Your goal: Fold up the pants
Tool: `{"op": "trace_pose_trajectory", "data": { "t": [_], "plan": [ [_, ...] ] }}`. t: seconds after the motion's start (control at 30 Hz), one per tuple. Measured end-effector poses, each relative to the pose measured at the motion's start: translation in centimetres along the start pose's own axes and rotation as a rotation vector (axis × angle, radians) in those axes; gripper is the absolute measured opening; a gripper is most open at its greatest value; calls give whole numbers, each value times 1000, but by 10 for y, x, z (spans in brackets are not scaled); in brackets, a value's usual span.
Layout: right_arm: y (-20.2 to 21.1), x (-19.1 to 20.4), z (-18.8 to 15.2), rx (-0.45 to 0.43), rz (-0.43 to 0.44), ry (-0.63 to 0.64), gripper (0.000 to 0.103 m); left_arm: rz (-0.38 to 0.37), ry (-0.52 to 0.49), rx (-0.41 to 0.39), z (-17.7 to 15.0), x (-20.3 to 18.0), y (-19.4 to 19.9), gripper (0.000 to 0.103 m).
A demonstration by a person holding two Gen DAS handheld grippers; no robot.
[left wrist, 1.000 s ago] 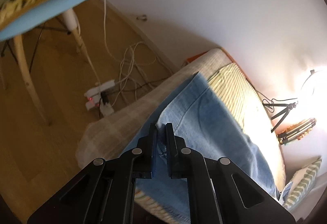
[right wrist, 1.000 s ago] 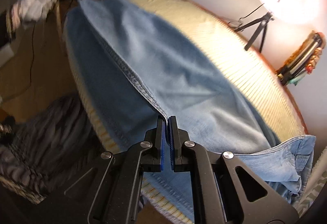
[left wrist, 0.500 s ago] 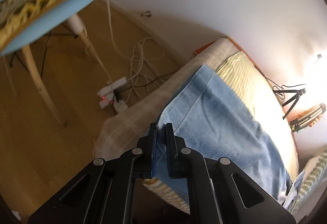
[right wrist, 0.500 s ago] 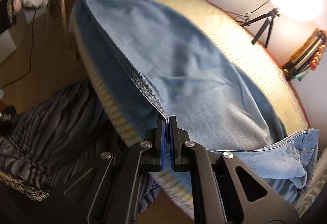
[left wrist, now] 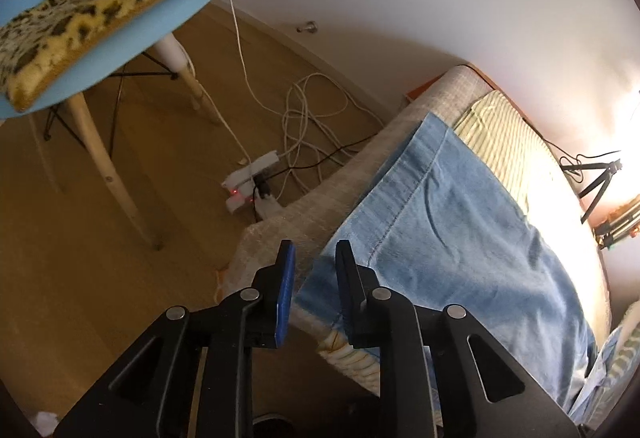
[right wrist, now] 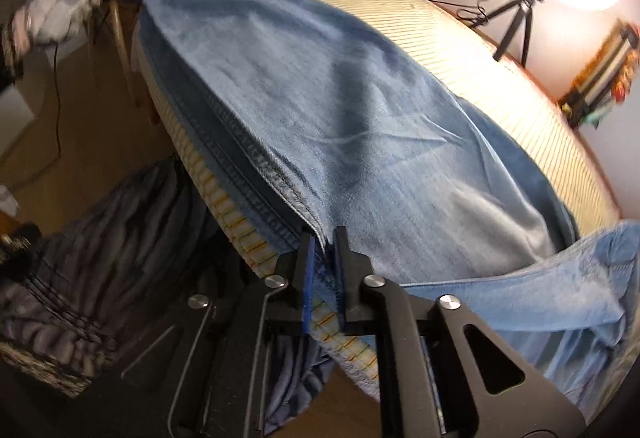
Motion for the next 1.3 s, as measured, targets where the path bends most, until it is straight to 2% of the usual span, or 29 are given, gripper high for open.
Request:
{"op": "trace_pose_trajectory", "data": {
  "t": [0.07, 0.13, 0.2, 0.27, 0.37, 0.43, 0.67, 0.8, 1.0, 1.07, 1.13, 1.3],
  "plan": [
    [9, -7, -1, -31, 19, -55, 20, -3, -17, -16, 0, -5, 8, 19],
    [20, -17, -3, -66, 40, -121, 35, 2, -65, -44, -1, -18, 19, 19],
    [32, -31, -6, -104, 60, -196, 41, -22, -107, -67, -4, -36, 29, 21],
    [45, -49, -10, -140, 61, -282, 41, -49, -147, -86, -8, -57, 38, 28],
    [59, -82, -18, -173, 17, -415, 50, -134, -208, -92, -19, -94, 47, 30],
    [67, -106, -24, -185, -42, -500, 62, -211, -258, -68, -31, -123, 47, 39],
    [72, -205, -42, -146, -219, -791, 62, -401, -427, 61, -82, -206, 31, 41],
    [67, -255, -47, -111, -300, -901, 62, -452, -523, 141, -115, -246, 20, 41],
    [42, -311, -33, -33, -413, -998, 62, -470, -657, 244, -160, -281, -2, 41],
    [30, -328, -28, -4, -460, -1029, 63, -475, -670, 275, -173, -285, -9, 41],
    [14, -345, -20, 65, -512, -1045, 67, -477, -671, 295, -179, -285, -15, 41],
    [-21, -364, -2, 198, -621, -1013, 67, -487, -649, 292, -178, -287, -18, 41]
  ]
}}
Point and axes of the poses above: each gripper's, at about its wrist camera, not at the fingertips, and y roughly against the way its jaws point, x to its left, z to its top, the point moved 2 cm from there along -y, roughly the way its jaws point, and after that the axes turned 2 degrees about -z, right-handed, at the moved point
